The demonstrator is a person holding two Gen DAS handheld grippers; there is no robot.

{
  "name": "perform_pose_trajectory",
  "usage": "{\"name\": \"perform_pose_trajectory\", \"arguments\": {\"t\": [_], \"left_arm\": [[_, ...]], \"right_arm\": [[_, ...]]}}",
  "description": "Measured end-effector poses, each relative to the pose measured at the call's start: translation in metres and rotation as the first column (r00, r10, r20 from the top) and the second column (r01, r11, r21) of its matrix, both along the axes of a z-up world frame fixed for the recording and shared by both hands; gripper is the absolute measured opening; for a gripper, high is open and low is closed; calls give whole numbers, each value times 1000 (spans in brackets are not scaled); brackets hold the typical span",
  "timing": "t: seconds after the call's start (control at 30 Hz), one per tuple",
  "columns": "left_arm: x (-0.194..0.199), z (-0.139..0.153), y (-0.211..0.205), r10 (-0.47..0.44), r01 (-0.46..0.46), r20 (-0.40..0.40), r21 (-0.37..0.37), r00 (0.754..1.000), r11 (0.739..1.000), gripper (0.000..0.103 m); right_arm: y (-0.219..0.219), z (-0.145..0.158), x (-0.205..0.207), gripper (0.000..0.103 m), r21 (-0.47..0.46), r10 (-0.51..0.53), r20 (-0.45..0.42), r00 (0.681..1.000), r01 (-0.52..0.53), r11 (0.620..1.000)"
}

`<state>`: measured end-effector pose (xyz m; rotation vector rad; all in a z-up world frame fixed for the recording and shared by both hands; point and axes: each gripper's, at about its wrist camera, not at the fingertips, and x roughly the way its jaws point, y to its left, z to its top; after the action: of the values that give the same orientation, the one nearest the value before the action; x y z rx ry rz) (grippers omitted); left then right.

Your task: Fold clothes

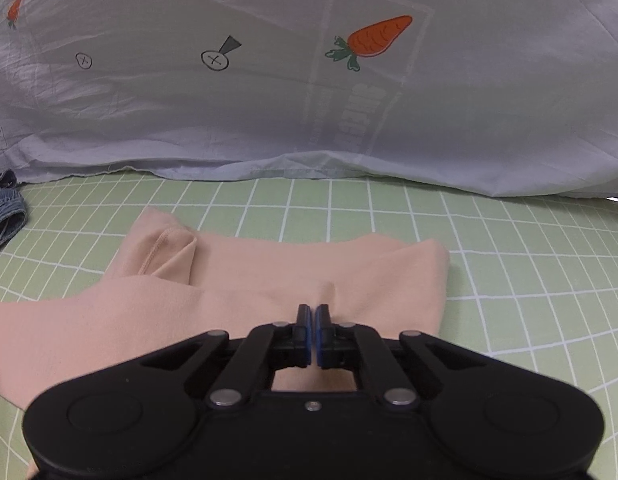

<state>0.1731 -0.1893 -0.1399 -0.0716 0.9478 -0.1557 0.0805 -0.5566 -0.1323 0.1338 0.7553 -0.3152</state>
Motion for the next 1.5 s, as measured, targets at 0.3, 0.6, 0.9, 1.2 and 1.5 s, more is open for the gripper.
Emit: {"name": "perform_pose_trajectory", "arguments": {"t": [0.3, 0.6, 0.9, 1.2, 1.5], "left_arm": [[-30, 82, 39, 96, -72, 173, -137, 980, 988, 3], [-15, 33, 80, 219, -215, 38, -80, 975, 973, 4], [-17, 0, 76, 219, -220, -43, -10, 975, 975, 5], [-18, -2, 70, 196, -195, -14, 35, 981, 980, 5], [-15, -3, 76, 225, -226, -34, -36, 974, 973, 4]], "right_arm": [[23, 60, -23, 1, -23, 33, 182, 983, -29, 999], [51, 25, 13, 44, -9, 52, 80, 995, -52, 999], [-16, -10, -3, 61, 228, -191, 4, 982, 185, 956], [-40, -32, 29, 24, 145, -140, -61, 988, 148, 978], [-27, -8, -19, 82, 54, -240, -52, 969, 243, 968]]}}
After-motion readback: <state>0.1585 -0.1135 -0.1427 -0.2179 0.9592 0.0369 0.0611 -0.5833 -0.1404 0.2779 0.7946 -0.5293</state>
